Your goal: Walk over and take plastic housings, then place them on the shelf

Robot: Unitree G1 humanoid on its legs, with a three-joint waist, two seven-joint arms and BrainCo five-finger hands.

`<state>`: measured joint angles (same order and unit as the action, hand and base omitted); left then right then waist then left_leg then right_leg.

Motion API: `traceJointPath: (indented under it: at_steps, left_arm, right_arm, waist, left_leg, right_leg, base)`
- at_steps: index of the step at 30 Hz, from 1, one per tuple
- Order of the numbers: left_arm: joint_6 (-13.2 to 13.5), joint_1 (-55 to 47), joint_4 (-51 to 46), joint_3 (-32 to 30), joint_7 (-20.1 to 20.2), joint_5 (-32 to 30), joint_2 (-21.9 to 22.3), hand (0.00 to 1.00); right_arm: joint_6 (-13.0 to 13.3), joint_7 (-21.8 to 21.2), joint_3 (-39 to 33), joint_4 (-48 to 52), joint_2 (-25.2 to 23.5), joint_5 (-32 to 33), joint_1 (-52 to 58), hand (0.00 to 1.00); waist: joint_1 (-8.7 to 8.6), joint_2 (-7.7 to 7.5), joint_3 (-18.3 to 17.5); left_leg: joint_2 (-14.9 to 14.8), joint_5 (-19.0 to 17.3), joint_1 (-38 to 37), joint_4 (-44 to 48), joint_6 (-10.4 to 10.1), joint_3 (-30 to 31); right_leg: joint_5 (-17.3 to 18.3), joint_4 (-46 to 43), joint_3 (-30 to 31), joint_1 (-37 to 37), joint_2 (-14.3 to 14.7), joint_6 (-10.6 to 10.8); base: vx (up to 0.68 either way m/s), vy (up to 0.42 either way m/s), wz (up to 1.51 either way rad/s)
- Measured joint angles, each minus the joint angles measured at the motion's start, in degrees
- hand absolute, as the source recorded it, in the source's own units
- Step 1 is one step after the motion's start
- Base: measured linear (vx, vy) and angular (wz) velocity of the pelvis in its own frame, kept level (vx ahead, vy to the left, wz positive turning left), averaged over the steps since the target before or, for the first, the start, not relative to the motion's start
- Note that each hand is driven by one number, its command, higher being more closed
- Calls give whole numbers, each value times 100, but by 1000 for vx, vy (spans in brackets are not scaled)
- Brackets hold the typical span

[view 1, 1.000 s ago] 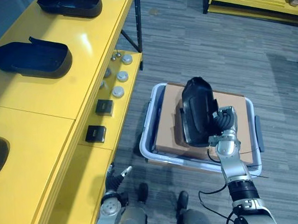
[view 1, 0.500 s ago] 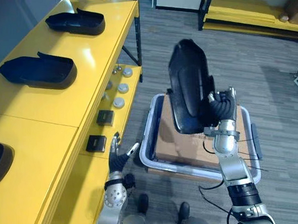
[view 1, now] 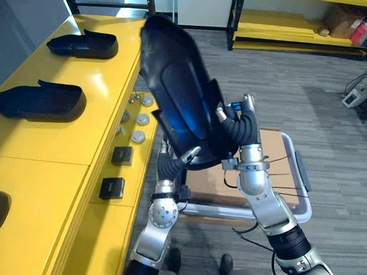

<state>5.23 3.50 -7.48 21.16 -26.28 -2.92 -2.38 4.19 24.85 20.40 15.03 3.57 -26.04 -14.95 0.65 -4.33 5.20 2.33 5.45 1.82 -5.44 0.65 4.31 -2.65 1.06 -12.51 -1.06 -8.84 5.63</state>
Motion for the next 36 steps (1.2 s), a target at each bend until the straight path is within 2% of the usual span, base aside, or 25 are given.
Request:
traceJointPath:
  at_steps: [3, 4, 9, 13, 19, 23, 25, 30, 31, 33, 36]
  left_arm:
    - [-60, 1, 0, 13, -140, 0, 0, 100]
    - [-81, 2, -1, 12, -183, 0, -1, 100]
    - [-196, 1, 0, -10, -293, 3, -7, 100]
    - [-233, 2, -1, -32, -292, 2, -15, 100]
    - [-234, 2, -17, -123, -251, -3, -82, 100]
    - [-236, -36, -347, -349, -215, -175, -85, 100]
    - [-216, -147, -481, -657, -154, -311, -85, 100]
    - [-213, -872, -606, -1299, -153, -399, -61, 100]
    - [-213, -993, -613, -1416, -150, -399, -57, 100]
    - [-213, -1183, -727, -1529, -131, -399, -58, 100]
    - [-162, -1470, -1053, -1666, -115, -397, -63, 100]
  right_arm:
    - [1, 2, 48, -1, 0, 84, 159, 100]
    - [1, 5, 70, -1, 5, 117, 199, 0]
    - [212, 10, 223, 0, 95, 204, 199, 0]
    - [230, 4, 293, -3, 278, 325, 199, 0]
    - [428, -158, 202, 171, 897, 665, 196, 0]
    - [699, -253, -654, 717, 1018, 1196, 526, 0]
    - [827, -229, -1601, 799, 1017, 1539, 815, 0]
    - [982, -107, -3183, 768, 789, 2401, 1409, 0]
    - [1084, -84, -3493, 638, 725, 2632, 1575, 0]
    - [1124, -37, -3799, 267, 681, 2837, 1878, 0]
    - [1073, -158, -3866, -941, 687, 3029, 2367, 0]
  waist:
    - [-3, 0, -94]
    - [-11, -1, -116]
    - [-49, -6, -145]
    - [-92, -14, -270]
    - [-116, -26, -304]
    - [-123, -25, -304]
    - [-148, -16, -310]
    - [-298, 104, -395]
    - [-299, 130, -411]
    - [-310, 154, -436]
    - [-310, 171, -449]
  left_leg:
    - [1, 0, 0, 0, 0, -6]
    - [1, 0, 0, 0, 0, -9]
    - [-3, 2, -1, 0, -1, -38]
    - [-3, 1, -1, 0, -2, -41]
    - [-26, 1, -32, 0, -3, -90]
    - [-30, 1, -55, -2, -3, -107]
    - [-27, 1, -68, -8, -3, -108]
    - [-29, 0, -68, -42, -4, -101]
    - [-33, -1, -69, -44, -6, -96]
    - [-33, -6, -69, -45, -14, -67]
    - [-35, -18, -64, -46, -32, -54]
  right_leg:
    - [0, -1, 6, -4, -1, -1]
    - [-1, -1, 8, -5, -1, -1]
    - [10, 2, 15, -13, 0, -39]
    - [10, 9, 18, -12, -1, -39]
    - [-2, 13, 59, -2, 20, -59]
    - [14, 5, 80, 12, 24, -84]
    - [14, 3, 80, 21, 22, -84]
    - [28, 6, 61, 22, 22, -73]
    - [32, 11, 52, 24, 24, -70]
    - [39, 19, 21, 18, 24, -65]
    - [45, 21, 11, 19, 25, -66]
  base:
    - [0, 0, 0]
    - [0, 0, 0]
    - [-10, -7, -2]
    - [0, 0, 0]
    - [-16, -9, -4]
    - [-5, -3, -1]
    - [0, 0, 0]
    - [0, 0, 0]
    - [0, 0, 0]
    - [0, 0, 7]
    - [0, 0, 2]
